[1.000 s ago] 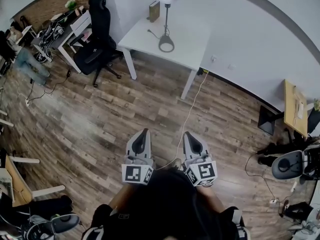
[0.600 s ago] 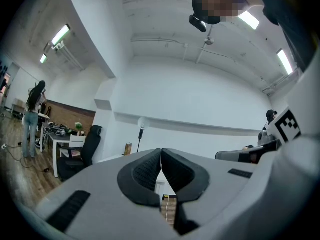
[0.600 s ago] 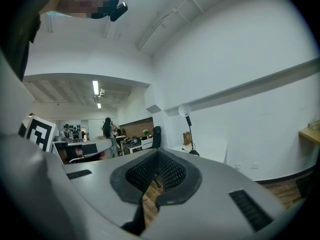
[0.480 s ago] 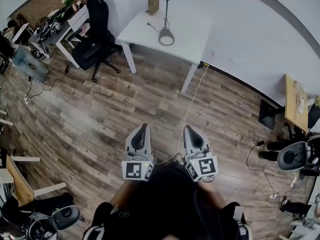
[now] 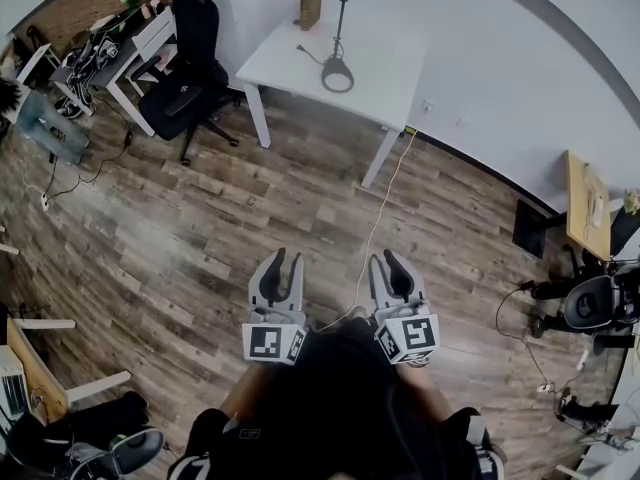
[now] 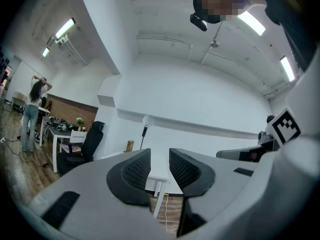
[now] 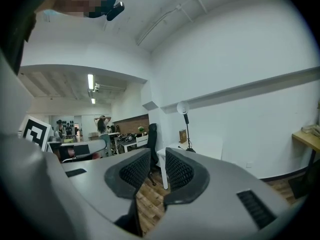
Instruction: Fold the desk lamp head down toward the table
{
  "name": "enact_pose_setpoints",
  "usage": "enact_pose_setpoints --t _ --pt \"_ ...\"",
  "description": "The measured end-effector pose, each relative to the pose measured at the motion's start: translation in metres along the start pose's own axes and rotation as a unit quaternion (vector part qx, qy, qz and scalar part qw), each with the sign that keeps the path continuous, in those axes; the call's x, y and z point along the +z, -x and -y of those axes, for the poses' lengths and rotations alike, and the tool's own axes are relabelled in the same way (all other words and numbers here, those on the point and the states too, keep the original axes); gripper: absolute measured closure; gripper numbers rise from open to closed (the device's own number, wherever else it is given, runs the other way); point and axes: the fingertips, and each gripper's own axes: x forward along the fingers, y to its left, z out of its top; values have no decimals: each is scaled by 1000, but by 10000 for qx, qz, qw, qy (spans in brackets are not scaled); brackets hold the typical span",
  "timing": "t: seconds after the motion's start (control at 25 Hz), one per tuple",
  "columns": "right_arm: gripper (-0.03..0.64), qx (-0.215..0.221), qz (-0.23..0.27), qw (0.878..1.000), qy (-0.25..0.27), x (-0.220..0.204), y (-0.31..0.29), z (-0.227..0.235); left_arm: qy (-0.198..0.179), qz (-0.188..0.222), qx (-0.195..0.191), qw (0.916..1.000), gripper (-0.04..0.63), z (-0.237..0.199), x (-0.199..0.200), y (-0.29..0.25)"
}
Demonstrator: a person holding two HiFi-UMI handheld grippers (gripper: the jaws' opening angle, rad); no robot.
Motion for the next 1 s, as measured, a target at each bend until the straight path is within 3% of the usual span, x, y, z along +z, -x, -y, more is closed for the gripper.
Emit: enact_pose_setpoints --t 0.52,1.0 --pt "489 -102 -137 9998 -65 -10 -57 -4 68 -160 5 9998 429 -50 -7 -29" --pt "485 260 -96 9993 -240 1 -180 88 -36 -195 191 9996 420 -60 -13 -178"
